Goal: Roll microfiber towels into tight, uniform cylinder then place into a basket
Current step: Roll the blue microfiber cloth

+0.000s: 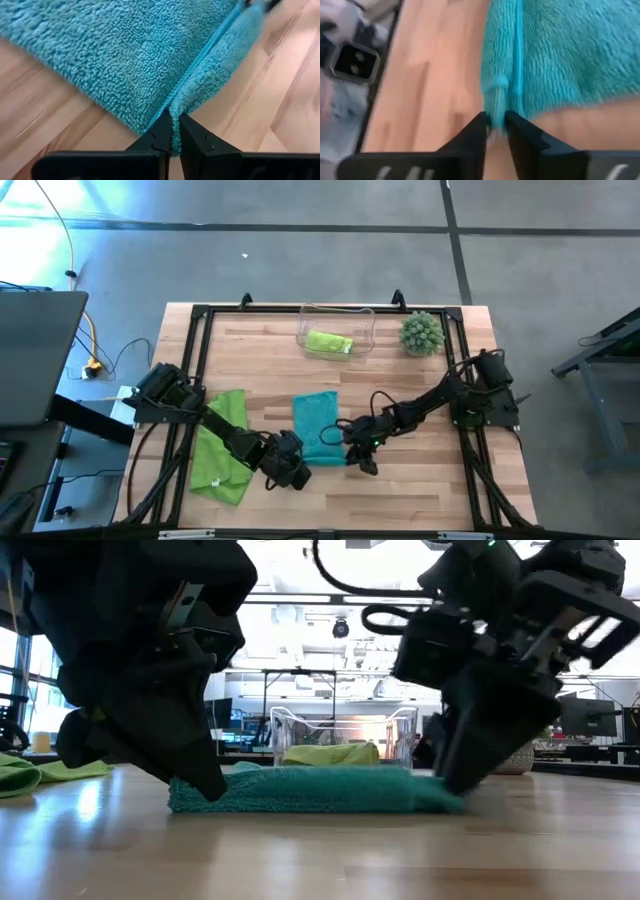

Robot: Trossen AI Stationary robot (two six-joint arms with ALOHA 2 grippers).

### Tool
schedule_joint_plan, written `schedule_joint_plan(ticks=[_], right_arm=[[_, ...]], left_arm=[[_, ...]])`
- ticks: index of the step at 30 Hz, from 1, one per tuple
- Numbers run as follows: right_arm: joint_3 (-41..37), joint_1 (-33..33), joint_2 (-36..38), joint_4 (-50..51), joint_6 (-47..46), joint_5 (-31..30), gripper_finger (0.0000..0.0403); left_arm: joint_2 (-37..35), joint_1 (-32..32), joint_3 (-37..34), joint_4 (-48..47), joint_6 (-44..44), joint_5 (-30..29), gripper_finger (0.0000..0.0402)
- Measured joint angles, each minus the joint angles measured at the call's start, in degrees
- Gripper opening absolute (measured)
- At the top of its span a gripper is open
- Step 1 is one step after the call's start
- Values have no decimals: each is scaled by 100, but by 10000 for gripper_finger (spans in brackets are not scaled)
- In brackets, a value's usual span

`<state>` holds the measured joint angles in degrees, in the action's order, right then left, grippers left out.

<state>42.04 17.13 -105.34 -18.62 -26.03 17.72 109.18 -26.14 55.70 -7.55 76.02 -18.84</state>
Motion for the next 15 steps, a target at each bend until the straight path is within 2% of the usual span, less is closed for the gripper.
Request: schedule_joint_plan(ticks=[4, 7, 10, 15], right_arm=[[-29, -58, 714, 972, 342, 77, 118], [-4, 51, 1245, 1388, 513, -95, 128], [-3, 506, 1493, 1043, 1297, -713, 128], [6, 1306, 1233, 230, 3320, -2367, 128]], left_arm=[[7, 58, -10, -15, -98, 70, 14], [9, 104, -11, -14, -121, 91, 14], [11, 157, -11, -10, -131, 119, 14], [16, 227, -16, 20, -227, 150, 14]])
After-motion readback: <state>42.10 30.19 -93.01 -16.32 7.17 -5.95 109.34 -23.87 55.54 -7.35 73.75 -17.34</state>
